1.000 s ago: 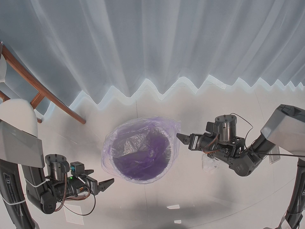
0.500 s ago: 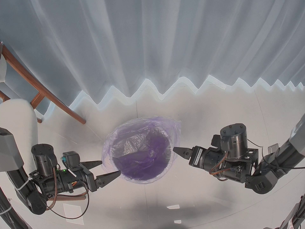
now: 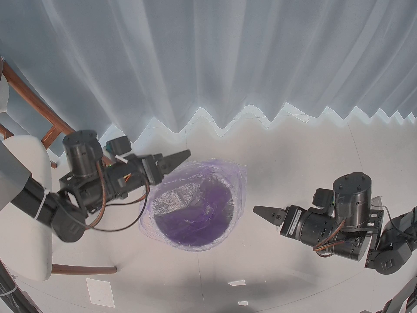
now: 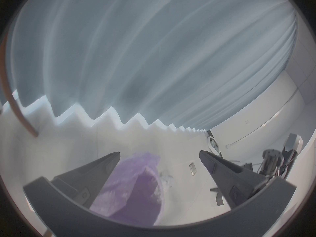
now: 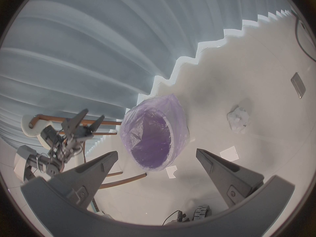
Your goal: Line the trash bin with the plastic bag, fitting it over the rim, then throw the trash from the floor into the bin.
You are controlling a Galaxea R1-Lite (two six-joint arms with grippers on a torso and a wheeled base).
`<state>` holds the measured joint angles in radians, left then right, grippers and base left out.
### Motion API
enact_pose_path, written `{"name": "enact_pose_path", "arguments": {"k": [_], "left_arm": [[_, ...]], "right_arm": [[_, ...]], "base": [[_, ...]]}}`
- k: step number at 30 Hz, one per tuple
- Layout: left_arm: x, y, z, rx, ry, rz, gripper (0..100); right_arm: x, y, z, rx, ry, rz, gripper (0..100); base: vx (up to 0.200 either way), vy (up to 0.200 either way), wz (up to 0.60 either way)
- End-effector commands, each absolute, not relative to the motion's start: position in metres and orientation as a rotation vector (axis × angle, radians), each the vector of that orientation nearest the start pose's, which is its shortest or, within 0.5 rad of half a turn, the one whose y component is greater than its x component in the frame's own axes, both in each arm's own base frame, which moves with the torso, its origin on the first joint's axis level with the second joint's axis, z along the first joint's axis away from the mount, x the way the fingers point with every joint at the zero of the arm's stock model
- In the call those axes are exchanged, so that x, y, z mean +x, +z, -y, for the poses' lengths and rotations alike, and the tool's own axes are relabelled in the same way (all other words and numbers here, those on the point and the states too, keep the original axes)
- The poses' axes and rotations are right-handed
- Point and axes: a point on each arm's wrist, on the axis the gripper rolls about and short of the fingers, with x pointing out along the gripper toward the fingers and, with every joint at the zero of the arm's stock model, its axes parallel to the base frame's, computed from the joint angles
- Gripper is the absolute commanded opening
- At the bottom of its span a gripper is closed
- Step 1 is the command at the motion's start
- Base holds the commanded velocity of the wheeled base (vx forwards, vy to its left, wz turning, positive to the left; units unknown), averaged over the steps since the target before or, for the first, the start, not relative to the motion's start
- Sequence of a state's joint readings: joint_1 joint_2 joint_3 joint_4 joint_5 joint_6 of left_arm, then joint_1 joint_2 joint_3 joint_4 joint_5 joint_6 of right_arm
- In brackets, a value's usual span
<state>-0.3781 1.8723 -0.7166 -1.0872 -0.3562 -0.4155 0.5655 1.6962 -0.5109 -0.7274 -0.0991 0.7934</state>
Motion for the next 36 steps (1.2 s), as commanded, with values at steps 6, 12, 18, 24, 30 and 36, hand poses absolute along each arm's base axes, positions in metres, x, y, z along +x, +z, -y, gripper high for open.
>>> {"name": "enact_pose_path", "arguments": {"k": [6,12,18,24,30,36], "left_arm": [[0.361,0.142,0.162,-0.036,-0.85,-0.284,100],[0.356,0.143,0.155,0.014,-0.856,-0.34,100],[0.348,0.152,0.157,0.016,-0.866,-0.364,100],[0.346,0.151,0.157,0.028,-0.838,-0.351,100],[0.328,0.14,0.153,0.056,-0.704,-0.384,100],[0.317,0.128,0.146,0.123,-0.727,-0.418,100]], "right_arm": [[0.201,0.126,-0.126,0.644,0.25,-0.578,100],[0.199,0.124,-0.125,0.641,0.249,-0.586,100],[0.2,0.124,-0.125,0.641,0.249,-0.586,100],[0.2,0.124,-0.126,0.641,0.25,-0.586,100],[0.199,0.123,-0.125,0.649,0.245,-0.592,100],[0.199,0.123,-0.126,0.656,0.244,-0.597,100]], "base": [[0.0,0.0,0.0],[0.0,0.0,0.0],[0.2,0.0,0.0],[0.2,0.0,0.0],[0.0,0.0,0.0],[0.0,0.0,0.0]]}}
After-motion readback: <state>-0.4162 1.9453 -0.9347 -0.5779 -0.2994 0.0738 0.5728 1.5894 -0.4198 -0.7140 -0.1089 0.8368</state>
